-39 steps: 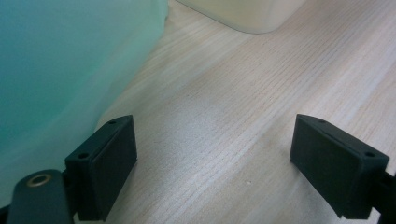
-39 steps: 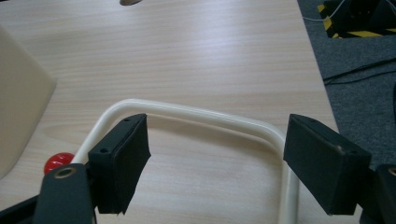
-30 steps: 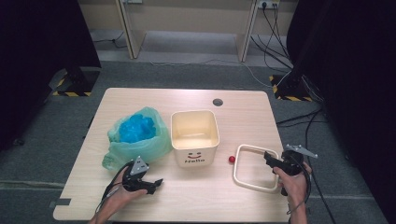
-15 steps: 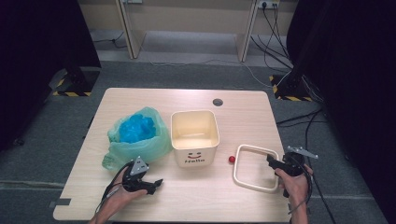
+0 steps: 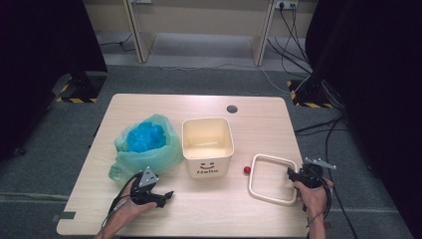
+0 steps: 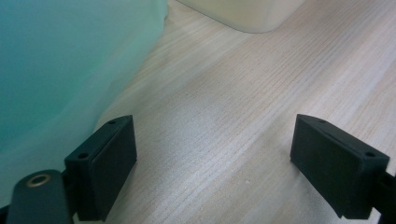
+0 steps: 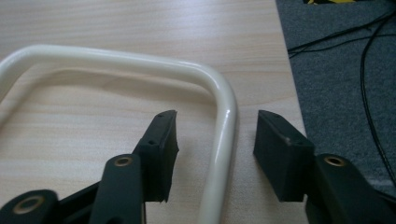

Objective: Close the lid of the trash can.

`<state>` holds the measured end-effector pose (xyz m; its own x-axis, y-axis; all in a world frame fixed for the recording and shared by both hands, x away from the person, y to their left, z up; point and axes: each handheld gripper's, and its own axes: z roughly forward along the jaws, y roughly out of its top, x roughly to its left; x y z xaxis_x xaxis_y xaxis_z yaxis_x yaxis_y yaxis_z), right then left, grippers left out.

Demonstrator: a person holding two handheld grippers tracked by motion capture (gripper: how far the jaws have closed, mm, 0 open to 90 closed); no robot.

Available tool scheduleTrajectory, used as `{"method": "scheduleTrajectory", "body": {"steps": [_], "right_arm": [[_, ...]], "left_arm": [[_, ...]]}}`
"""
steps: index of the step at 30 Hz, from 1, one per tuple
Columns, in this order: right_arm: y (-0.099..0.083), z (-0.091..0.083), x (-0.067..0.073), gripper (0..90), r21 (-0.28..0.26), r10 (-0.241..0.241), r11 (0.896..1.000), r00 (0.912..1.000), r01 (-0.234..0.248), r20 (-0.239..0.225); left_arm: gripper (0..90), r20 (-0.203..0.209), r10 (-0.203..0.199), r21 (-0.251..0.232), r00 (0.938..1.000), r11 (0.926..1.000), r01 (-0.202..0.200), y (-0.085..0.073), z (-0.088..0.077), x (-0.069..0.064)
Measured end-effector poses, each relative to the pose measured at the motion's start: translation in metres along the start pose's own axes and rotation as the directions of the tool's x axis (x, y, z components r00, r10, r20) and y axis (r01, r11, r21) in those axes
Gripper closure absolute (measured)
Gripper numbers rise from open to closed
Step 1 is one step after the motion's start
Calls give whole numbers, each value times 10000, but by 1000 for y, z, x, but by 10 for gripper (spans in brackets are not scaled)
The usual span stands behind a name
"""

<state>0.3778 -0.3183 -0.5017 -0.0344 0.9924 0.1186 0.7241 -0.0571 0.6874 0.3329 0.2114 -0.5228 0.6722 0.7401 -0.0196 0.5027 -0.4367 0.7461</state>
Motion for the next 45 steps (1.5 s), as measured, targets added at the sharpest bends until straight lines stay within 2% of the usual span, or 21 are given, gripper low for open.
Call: {"method": "scheduleTrajectory", "body": {"steps": [5,8,15,23,30,35,38,45], "right_arm": [[1,3,2,622,-19,-628,9980,9976,629,300],[1,4,6,699,2,-1093,9940,9923,1095,583],[2,7,11,794,-102,-1159,9931,9907,1169,719],[4,2,7,793,-577,-473,9971,9986,486,232],[11,-13,2,791,-1099,-168,9938,9998,159,-75],[17,-17,-2,791,-1289,244,9912,9987,-300,-452],[23,-20,0,791,-1299,326,9907,9970,-416,-709],[49,-38,0,791,-1809,360,9820,9941,-541,-1020]], "left_arm": [[135,4,-4,5,10000,10000,4,0,0,0],[135,-1,-3,-13,10000,10000,3,0,0,0],[135,-8,4,-3,10000,10000,-4,0,0,0],[134,7,5,-11,10000,10000,-5,0,0,0],[134,6,4,-15,10000,10000,-3,0,0,0],[133,-1,21,14,10000,10000,-21,0,0,0],[134,-1,17,17,10000,10000,-17,0,0,0],[133,-16,6,15,10000,10000,-6,0,0,-1]]}}
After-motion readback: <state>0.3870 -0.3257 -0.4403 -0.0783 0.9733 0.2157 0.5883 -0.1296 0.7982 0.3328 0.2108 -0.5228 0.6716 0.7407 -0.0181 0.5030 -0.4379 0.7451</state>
